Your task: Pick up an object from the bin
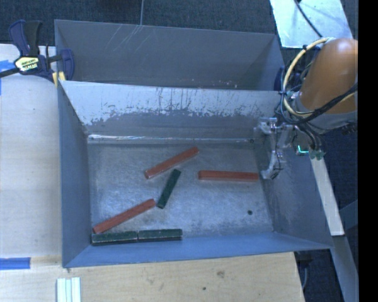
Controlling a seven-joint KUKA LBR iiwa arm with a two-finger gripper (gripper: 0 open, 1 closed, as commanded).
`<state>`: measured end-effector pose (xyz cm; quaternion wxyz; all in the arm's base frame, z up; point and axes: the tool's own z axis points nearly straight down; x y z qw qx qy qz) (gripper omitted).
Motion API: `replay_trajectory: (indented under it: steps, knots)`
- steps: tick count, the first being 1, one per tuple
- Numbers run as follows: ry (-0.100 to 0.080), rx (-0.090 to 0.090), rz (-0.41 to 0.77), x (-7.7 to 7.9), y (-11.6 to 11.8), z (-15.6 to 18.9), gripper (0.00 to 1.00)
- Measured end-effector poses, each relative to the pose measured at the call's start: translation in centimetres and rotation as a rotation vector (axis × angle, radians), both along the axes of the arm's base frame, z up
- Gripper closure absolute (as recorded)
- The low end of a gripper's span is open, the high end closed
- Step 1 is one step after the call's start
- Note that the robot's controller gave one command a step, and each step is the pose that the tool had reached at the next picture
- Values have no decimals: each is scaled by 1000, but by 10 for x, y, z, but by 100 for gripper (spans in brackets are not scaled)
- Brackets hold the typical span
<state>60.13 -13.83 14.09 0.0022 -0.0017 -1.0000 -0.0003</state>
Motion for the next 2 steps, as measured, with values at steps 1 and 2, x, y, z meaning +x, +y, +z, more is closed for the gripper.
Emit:
replay_trajectory:
  steps: [1,2]
  knots:
    - [-2,1,-195,-3,41,-72,0]
    - [-12,-1,-244,-8,53,-39,0]
